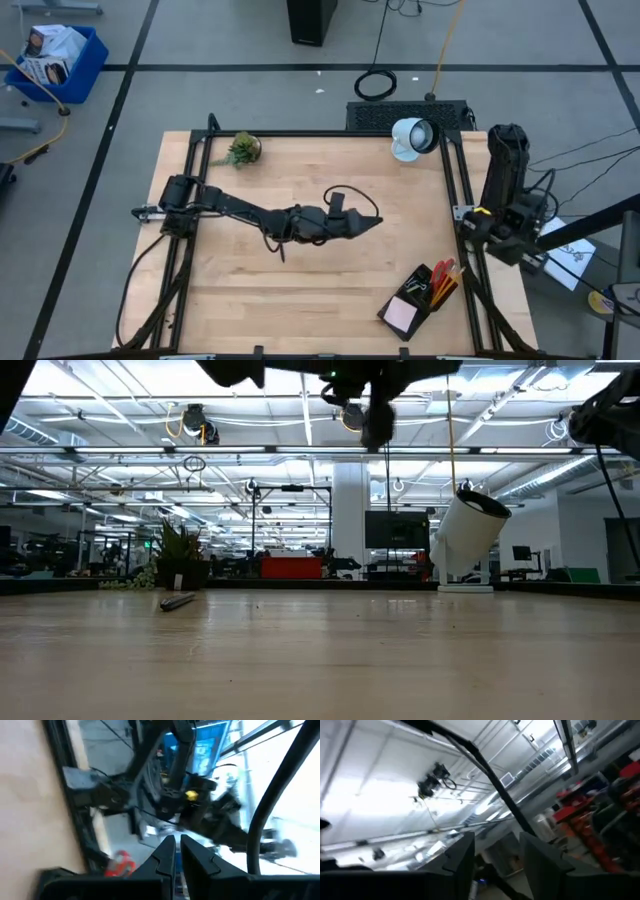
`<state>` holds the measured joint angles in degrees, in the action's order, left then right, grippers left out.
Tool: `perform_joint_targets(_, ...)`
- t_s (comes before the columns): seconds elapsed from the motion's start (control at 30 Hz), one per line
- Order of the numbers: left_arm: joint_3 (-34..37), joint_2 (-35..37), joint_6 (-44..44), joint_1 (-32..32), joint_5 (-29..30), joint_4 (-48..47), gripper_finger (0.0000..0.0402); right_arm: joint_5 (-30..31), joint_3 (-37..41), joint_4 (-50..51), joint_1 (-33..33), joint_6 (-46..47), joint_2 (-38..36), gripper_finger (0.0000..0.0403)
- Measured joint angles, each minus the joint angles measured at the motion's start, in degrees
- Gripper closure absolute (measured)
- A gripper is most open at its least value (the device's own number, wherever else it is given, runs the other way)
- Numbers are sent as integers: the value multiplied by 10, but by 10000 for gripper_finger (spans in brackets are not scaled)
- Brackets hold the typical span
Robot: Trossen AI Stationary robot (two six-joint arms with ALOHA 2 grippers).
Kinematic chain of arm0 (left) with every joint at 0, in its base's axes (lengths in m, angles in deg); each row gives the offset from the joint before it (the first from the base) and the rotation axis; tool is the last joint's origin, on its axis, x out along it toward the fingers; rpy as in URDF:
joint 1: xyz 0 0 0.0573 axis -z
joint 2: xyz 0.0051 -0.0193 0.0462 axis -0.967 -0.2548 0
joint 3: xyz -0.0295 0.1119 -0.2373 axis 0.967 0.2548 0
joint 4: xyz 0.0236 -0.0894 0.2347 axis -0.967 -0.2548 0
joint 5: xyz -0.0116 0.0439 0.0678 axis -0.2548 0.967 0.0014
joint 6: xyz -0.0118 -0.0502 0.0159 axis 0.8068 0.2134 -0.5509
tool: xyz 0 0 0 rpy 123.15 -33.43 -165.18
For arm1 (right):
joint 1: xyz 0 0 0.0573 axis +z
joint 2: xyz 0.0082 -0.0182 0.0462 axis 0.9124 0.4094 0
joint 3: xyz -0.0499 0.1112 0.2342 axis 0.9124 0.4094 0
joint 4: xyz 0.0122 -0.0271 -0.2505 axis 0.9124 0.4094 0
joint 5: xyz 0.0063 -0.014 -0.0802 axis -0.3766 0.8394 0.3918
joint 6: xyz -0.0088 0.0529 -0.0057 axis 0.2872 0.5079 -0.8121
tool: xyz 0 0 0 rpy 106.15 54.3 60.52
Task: Pick and place office supplies into organizer
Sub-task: Put the black pen into the desk organizer
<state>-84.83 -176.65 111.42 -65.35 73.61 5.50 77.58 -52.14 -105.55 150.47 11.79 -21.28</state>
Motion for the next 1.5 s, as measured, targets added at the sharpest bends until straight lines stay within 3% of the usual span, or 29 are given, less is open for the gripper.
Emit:
perform_joint_targets(0.13, 0, 38, -7, 19, 52, -151, 371, 1, 0, 13, -25, -39, -10, 256)
perform_joint_targets(0.33, 0, 163, 187, 99, 167, -644, 371, 4, 0, 13, -49, -45, -11, 261)
perform_joint_targets(0.4, -1, 197, 254, 133, 196, -748, 371, 28, 0, 12, -56, -49, -11, 261)
perform_joint_targets(0.5, 0, 224, 342, 167, 172, -871, 371, 57, 0, 11, -62, -63, -13, 259)
perform_joint_targets(0.6, 0, 229, 369, 180, 161, -921, 371, 73, 0, 11, -67, -82, -16, 261)
perform_joint_targets(0.77, 0, 216, 333, 193, 128, -933, 371, 74, 0, 10, -72, -114, -24, 265)
perform_joint_targets(0.87, 0, 183, 368, 180, 42, -976, 369, 74, 0, 10, -74, -119, -27, 267)
perform_joint_targets(1.03, 0, 128, 460, 155, -174, -1062, 327, 74, 0, 20, -74, -106, -26, 268)
perform_joint_targets(1.17, 2, 94, 448, 137, -233, -1036, 291, 74, 0, 26, -74, -94, -26, 269)
perform_joint_targets(1.23, 1, 95, 448, 133, -242, -981, 280, 74, 0, 27, -73, -83, -27, 270)
perform_joint_targets(1.4, 1, 95, 394, 128, -122, -915, 269, 74, 0, 36, -73, -78, -27, 271)
perform_joint_targets(1.5, 1, 95, 367, 113, -95, -906, 268, 74, 0, 36, -73, -74, -27, 271)
